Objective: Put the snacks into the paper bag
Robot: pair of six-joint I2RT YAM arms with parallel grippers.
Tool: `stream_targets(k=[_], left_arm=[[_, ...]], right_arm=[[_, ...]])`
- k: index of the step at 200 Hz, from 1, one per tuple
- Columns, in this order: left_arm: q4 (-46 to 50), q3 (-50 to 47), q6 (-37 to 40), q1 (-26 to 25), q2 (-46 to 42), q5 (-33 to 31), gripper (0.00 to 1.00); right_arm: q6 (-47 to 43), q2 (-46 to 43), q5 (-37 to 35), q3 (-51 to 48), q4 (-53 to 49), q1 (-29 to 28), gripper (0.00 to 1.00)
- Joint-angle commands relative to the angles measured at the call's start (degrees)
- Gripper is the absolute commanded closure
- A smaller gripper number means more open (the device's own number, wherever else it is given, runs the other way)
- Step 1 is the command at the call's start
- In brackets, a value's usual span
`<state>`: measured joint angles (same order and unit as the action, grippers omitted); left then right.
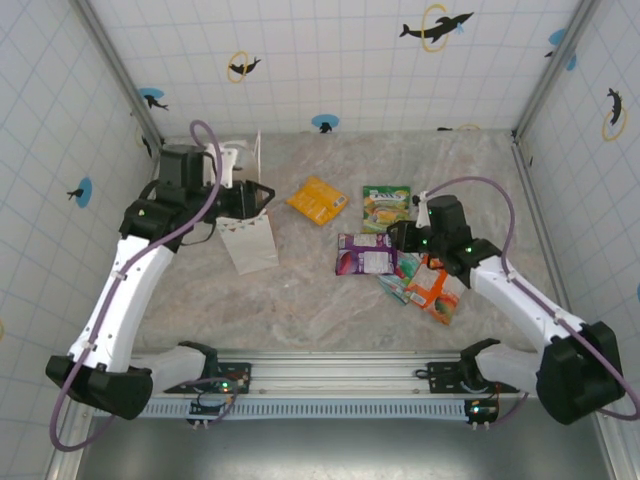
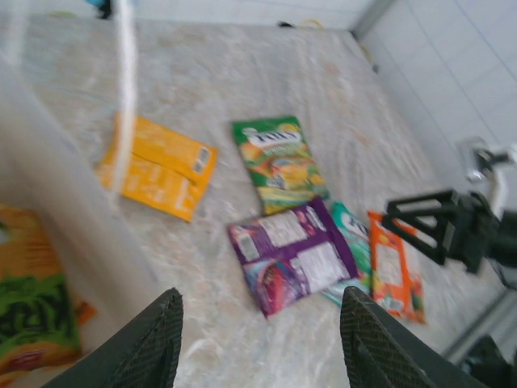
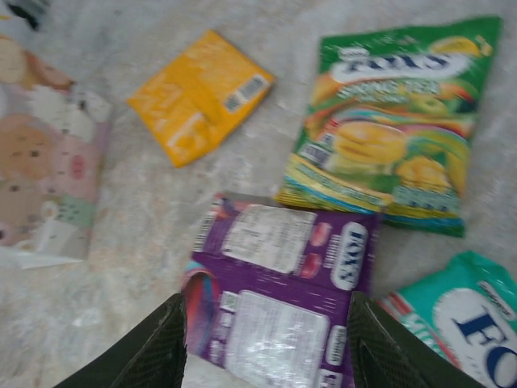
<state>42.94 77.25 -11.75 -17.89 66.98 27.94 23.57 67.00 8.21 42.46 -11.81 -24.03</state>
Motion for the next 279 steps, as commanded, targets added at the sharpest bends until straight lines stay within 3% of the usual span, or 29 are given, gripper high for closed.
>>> stream_targets(k=[1, 77, 167, 220, 279], left_arm=[[-4.8, -2.0, 3.9, 0.5, -1.1, 10.7, 0.46], [-5.4, -4.5, 4.6, 0.5, 0.1, 15.3, 0.49], [-5.8, -4.1, 4.3, 0.5, 0.9, 15.2, 0.5], [-6.6, -3.5, 4.0, 0.5, 1.3, 16.1, 0.52], [-9.1, -4.2, 3.7, 0.5, 0.8, 16.6, 0.52]], right_arm=[[0.9, 4.0, 3.3, 3.6, -5.5, 2.6, 0.45], [-3.9, 17.0, 18.7, 4.1, -3.9, 8.0, 0.41], [-5.5, 27.7, 25.7, 4.0, 5.1, 8.9, 0.42], [-5.8, 31.6, 28.4, 3.6, 8.0, 8.9, 0.65], [-10.3, 26.8, 29.3, 2.8, 8.3, 8.9, 0.9]])
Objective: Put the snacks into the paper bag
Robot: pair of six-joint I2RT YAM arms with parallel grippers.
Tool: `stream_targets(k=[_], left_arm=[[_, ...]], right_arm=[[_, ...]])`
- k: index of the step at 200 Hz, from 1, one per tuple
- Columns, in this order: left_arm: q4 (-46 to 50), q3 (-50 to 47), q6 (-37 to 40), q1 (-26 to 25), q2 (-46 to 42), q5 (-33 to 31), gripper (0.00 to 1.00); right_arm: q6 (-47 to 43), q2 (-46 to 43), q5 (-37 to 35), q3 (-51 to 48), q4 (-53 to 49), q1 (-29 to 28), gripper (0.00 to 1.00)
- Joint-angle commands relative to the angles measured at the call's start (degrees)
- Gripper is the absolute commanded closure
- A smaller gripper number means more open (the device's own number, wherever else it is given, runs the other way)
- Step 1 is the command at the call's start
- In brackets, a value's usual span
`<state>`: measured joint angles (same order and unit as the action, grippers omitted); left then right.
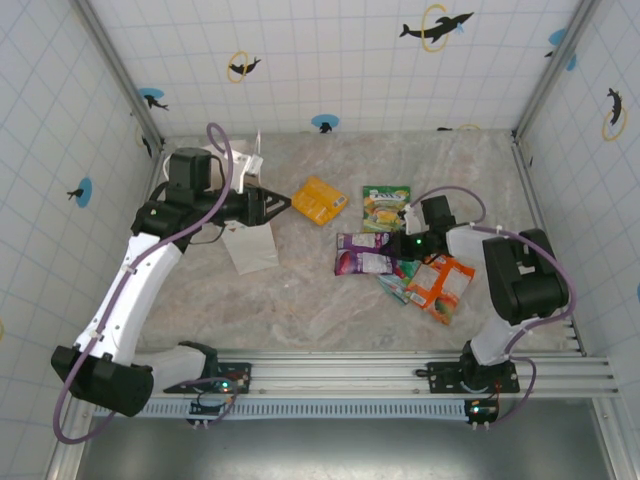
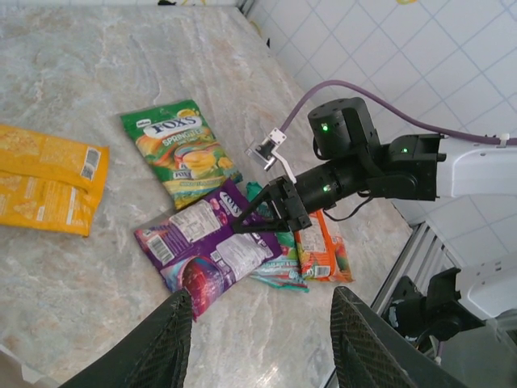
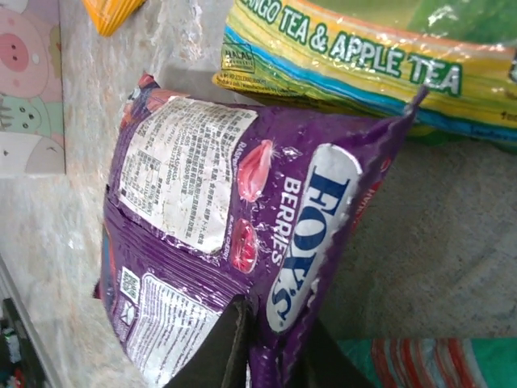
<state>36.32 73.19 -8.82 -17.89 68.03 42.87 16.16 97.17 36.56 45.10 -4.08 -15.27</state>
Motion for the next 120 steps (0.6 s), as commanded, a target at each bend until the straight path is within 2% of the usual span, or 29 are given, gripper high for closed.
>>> stream_targets(k=[1, 28, 65, 100, 120], left_arm=[[-2.5, -0.2, 0.7, 0.4, -0.2, 1.7, 0.52], [-2.6, -0.2, 1.0, 0.4, -0.4, 1.7, 0.53], [-3.2, -0.3, 2.1, -0.5, -0.4, 1.7, 0.53], [-2.1, 0.6, 6.4, -3.7, 0.2, 1.1, 0.51], [-1.6, 0.8, 10.3, -6.0, 0.7, 0.1, 0.47]], right_arm=[[-3.0, -3.5, 0.9, 0.2, 0.6, 0.2, 0.9], [-4.8, -7.6, 0.4, -0.3, 0.5, 0.0, 1.0], [-9.4, -14.5, -1.6, 0.1, -0.9, -1.6, 1.0], [-21.5, -21.7, -4.6, 1.7, -5.3, -5.8, 1.0], [-28.9, -25.2, -4.1, 2.9, -7.9, -7.9, 1.0]])
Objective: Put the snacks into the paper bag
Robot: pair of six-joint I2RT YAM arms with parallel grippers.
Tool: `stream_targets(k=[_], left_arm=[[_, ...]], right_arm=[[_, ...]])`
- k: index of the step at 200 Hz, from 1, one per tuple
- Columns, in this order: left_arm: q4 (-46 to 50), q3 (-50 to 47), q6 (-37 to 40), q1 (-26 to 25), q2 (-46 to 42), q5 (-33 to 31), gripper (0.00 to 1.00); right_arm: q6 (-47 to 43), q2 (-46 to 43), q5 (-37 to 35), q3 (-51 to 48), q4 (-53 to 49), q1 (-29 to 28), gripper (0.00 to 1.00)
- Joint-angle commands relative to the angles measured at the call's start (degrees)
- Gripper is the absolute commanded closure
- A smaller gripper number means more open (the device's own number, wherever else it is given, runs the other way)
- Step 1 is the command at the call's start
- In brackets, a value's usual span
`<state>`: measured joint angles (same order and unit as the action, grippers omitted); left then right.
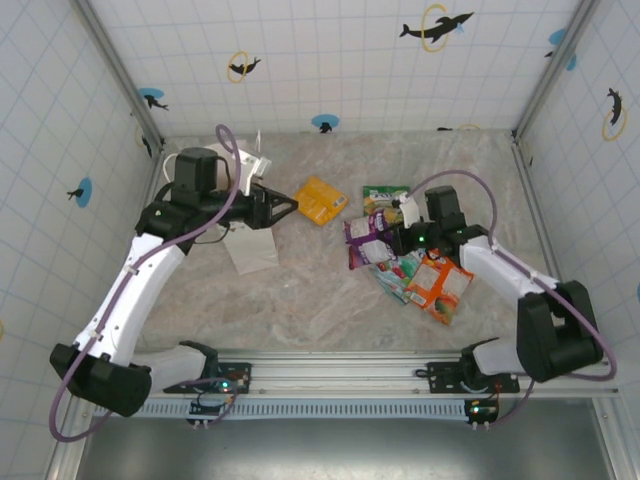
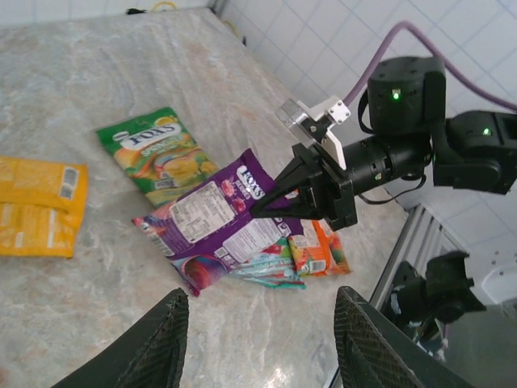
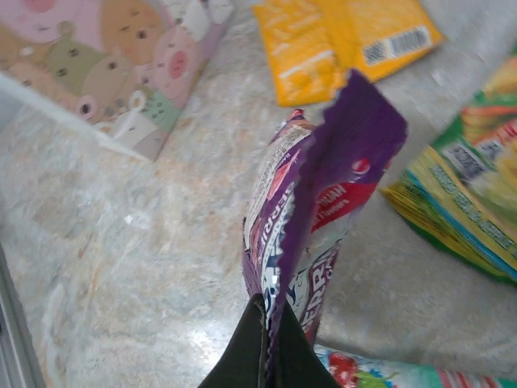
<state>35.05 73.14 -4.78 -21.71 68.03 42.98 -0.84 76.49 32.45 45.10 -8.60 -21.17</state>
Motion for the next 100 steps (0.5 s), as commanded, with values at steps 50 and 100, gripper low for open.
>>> stream_targets(k=[50, 100], left_arm=[[-0.7, -0.5, 16.2, -11.1, 1.8, -3.1, 0.39], [-0.5, -1.3, 22.6, -15.6, 5.2, -5.3, 0.34]], right_arm=[[-21.3, -10.3, 10.9, 5.7, -5.3, -3.8, 1.0], [-25.0, -12.4, 19.0, 7.8, -5.5, -5.0, 1.0]])
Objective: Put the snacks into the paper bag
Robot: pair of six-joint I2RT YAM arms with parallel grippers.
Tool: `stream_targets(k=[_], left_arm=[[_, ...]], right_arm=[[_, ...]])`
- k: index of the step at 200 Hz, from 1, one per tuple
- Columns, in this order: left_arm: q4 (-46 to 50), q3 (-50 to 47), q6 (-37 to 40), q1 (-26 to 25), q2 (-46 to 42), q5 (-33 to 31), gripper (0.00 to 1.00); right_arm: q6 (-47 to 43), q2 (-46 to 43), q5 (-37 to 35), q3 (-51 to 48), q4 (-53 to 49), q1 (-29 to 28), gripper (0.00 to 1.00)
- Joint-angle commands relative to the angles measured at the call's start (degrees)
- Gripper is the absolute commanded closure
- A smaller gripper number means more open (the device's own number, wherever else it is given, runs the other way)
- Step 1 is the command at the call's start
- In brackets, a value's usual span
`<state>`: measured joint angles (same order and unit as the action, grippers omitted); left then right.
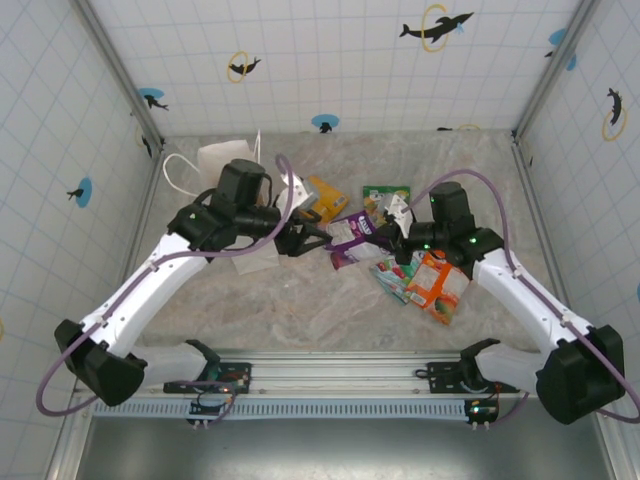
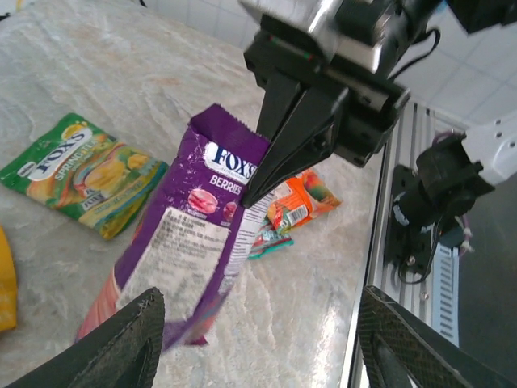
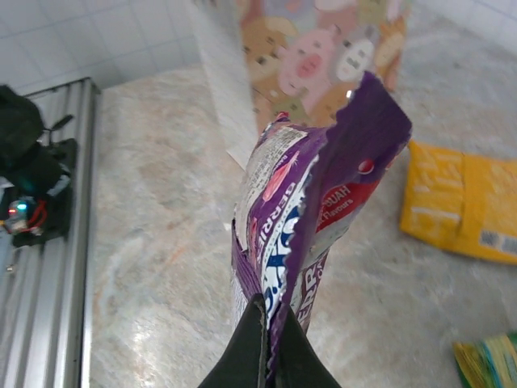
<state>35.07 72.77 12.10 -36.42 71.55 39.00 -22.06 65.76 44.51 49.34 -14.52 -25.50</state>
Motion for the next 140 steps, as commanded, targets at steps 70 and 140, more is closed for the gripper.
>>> stream_targets(k=[70, 140], left_arm=[[1.8, -2.2, 10.1, -2.2, 4.3, -3.1, 0.32], [5.3, -0.7, 10.7, -3.7, 7.7, -1.0, 0.62]], right_arm=[[-4.7, -2.2, 11.9, 5.1, 1.3, -1.8, 1.0], [-2.6, -2.4, 11.4, 4.7, 4.1, -1.9, 1.0]])
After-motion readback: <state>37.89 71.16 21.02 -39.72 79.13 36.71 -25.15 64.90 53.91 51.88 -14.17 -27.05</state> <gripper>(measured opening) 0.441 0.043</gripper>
